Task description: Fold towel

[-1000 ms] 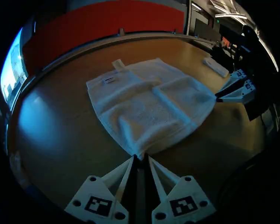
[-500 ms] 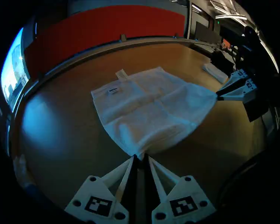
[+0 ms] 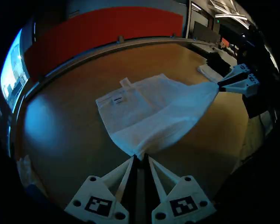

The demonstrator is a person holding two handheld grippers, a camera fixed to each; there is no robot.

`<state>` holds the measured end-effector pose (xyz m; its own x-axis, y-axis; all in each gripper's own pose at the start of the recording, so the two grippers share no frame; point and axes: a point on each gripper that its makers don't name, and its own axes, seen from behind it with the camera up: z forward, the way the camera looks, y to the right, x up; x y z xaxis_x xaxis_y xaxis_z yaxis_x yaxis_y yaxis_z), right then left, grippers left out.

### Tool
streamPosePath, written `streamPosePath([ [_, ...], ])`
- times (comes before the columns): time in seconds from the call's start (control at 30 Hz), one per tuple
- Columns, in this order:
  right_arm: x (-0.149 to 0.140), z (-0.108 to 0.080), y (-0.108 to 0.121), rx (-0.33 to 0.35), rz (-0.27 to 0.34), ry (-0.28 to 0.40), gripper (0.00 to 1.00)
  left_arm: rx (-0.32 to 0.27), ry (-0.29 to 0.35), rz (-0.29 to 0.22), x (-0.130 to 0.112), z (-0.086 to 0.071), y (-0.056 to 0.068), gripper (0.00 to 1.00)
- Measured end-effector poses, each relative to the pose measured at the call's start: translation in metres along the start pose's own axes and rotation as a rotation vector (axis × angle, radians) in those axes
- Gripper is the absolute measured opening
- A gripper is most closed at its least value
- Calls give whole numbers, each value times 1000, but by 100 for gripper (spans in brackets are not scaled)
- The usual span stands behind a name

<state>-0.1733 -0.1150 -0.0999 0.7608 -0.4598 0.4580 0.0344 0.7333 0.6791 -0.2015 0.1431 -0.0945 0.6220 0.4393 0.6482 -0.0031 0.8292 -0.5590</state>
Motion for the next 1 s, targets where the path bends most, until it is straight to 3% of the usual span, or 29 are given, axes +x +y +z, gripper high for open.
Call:
streamPosePath([
  [0.6,14,-39,-9,-5,16,24,9,-35,-74,-48,-3,-47,34,11],
  [0.8,15,-46,-11,-7,22,25,9,-40,-83,-62,-5,-52,41,11],
  [1.0,14,-44,-10,-9,20,21,9,-35,-80,-60,-2,-48,37,11],
])
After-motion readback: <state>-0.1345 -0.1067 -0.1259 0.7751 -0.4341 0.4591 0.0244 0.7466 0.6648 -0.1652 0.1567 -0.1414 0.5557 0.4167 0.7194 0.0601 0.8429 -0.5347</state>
